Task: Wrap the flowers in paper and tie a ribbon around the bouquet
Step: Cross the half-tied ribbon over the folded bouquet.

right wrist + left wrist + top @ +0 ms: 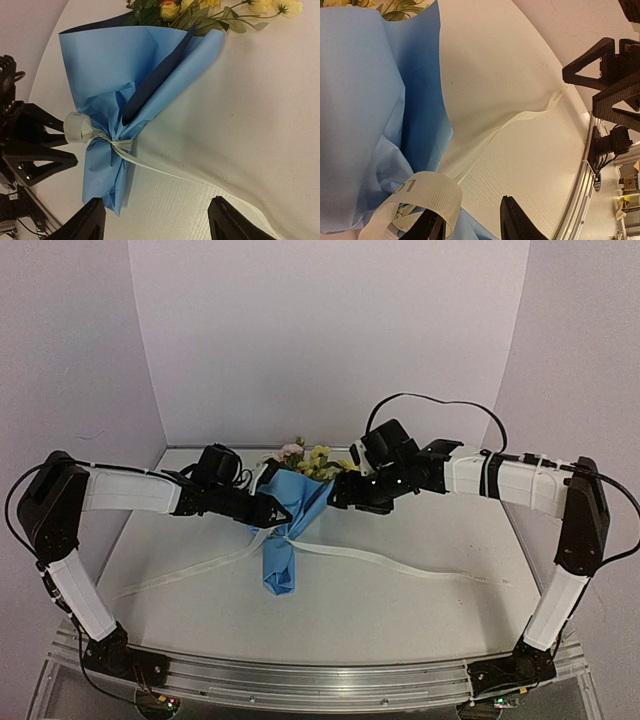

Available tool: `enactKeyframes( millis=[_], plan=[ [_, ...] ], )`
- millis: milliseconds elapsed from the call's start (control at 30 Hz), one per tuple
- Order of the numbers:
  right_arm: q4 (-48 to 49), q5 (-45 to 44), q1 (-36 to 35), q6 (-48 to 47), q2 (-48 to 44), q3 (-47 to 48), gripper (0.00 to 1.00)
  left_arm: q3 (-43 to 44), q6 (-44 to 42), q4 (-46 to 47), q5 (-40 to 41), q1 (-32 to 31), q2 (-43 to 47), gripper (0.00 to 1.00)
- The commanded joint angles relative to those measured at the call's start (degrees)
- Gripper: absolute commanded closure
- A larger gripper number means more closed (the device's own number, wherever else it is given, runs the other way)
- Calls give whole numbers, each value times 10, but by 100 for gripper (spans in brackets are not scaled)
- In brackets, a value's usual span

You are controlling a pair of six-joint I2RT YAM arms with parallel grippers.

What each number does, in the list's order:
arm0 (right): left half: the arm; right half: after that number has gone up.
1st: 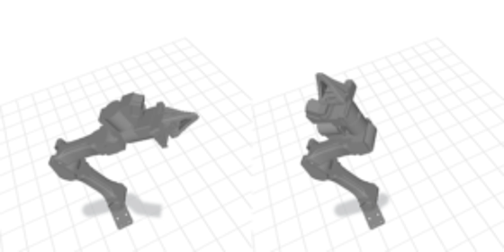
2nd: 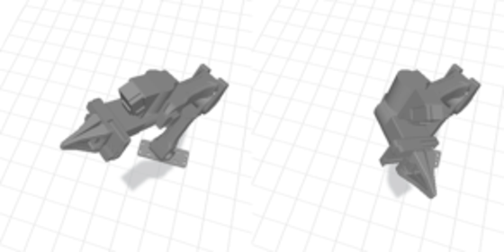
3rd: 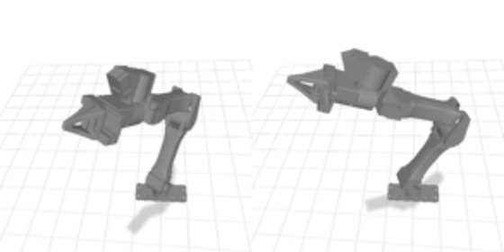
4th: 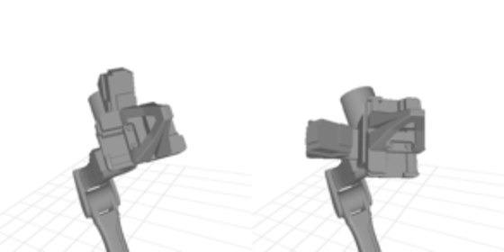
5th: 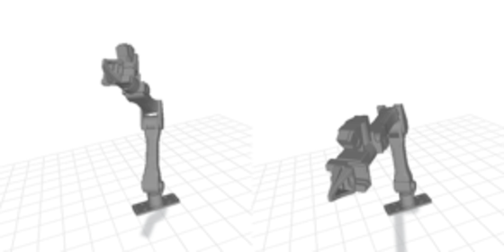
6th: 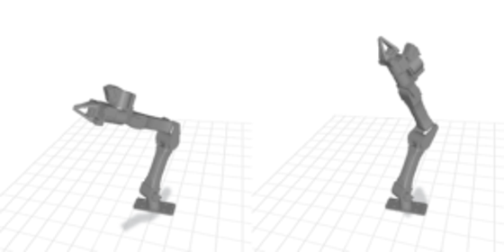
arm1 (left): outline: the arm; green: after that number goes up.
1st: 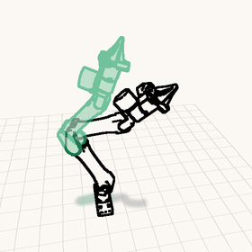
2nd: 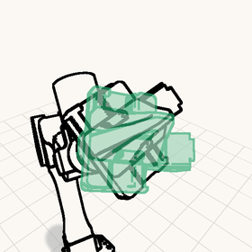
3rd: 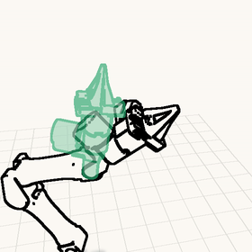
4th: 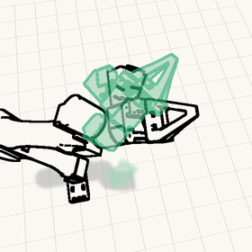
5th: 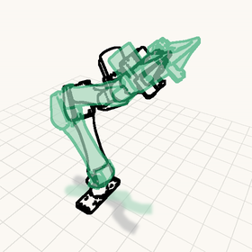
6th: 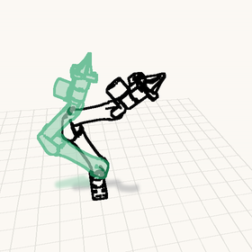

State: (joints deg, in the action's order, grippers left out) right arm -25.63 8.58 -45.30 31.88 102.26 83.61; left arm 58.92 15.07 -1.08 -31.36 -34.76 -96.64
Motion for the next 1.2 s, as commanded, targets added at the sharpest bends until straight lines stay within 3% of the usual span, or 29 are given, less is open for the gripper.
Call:
enactKeyframes(
  millis=[0,267,867,1167],
  plan=[
    [18,31,9,67,-4,-1,25,24,34,69,-68,-3,-8,61],
    [46,40,30,86,-32,-43,24,43,47,87,-38,-11,2,49],
    [69,28,55,73,-61,-83,26,110,30,55,-45,-26,-16,54],
    [37,-43,95,24,-91,-199,25,135,16,35,-40,-27,-32,59]
  ],
)
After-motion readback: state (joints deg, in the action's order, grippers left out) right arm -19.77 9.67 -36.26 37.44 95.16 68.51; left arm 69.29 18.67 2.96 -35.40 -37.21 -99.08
